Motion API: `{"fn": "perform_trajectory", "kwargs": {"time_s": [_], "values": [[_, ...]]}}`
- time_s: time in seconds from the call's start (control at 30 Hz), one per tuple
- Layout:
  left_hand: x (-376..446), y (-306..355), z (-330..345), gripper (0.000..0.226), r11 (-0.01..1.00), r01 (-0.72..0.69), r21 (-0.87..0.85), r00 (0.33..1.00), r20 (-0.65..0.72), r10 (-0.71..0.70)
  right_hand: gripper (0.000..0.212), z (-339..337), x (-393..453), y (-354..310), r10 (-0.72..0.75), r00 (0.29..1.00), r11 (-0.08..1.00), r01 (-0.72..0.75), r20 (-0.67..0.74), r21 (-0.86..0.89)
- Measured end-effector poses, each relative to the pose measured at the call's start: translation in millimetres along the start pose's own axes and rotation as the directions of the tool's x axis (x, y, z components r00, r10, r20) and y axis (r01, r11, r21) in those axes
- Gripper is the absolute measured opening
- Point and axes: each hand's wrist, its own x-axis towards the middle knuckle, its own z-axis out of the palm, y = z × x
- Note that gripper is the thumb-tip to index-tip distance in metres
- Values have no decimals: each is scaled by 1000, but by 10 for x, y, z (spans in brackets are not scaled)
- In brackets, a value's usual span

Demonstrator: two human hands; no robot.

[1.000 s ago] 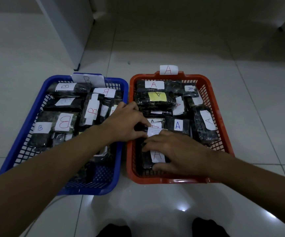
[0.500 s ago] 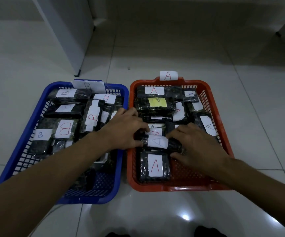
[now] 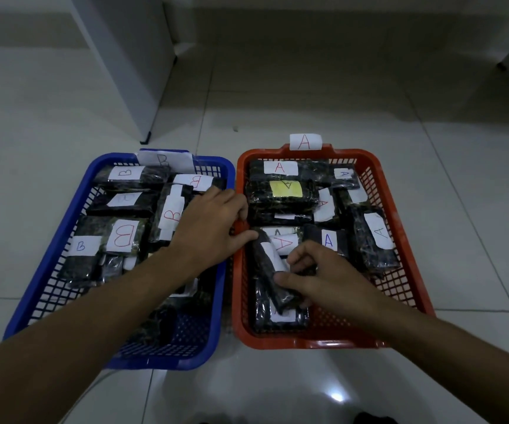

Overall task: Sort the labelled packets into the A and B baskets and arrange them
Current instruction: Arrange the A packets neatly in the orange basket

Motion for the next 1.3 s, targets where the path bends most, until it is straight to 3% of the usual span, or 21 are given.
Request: {"fn": "perform_trajectory", "kwargs": {"time_s": [0.1, 0.23, 0.37, 0.67, 0.73, 0.8, 0.87, 0.93, 1.0, 1.2, 1.3], "values": [[-8, 18, -10, 37, 994, 69, -90, 997, 25, -67, 43, 102, 40, -66, 94, 992, 989, -102, 82, 107], [20, 40, -33, 27, 984, 109, -141, 994, -6, -110, 56, 215, 115, -85, 105, 994, 989, -108, 31, 103], [46, 77, -39, 18, 972, 129, -199, 987, -68, -145, 55, 277, 168, -121, 38, 997, 993, -31, -65, 110], [24, -23, -3, 32, 967, 70, -246, 995, 89, -49, 37, 307, 304, -52, -95, 976, 994, 104, -194, 36], [31, -38, -6, 36, 967, 54, -249, 995, 96, -31, 48, 259, 220, -41, -158, 975, 983, 141, -154, -120], [29, -47, -10, 45, 972, 37, -231, 993, 117, -10, 75, 210, 123, 15, -181, 982, 927, 154, -49, -342], [11, -38, -14, 60, 982, 22, -188, 987, 160, 9, 94, 185, 28, 83, -167, 985, 803, 158, 37, -574], [-2, -16, -17, 74, 990, 17, -140, 979, 202, 12, 88, 179, 2, 139, -222, 969, 664, 231, 108, -711], [-1, 13, -24, 82, 993, 23, -116, 973, 229, 5, 78, 145, 31, 167, -299, 939, 614, 326, 171, -718], [11, 61, -45, 76, 988, 81, -131, 961, 273, -43, 75, -15, 140, 229, -235, 926, 748, 366, 295, -553], [15, 66, -57, 72, 987, 88, -138, 962, 270, -48, 73, -19, 172, 267, -211, 916, 720, 382, 342, -579]]}}
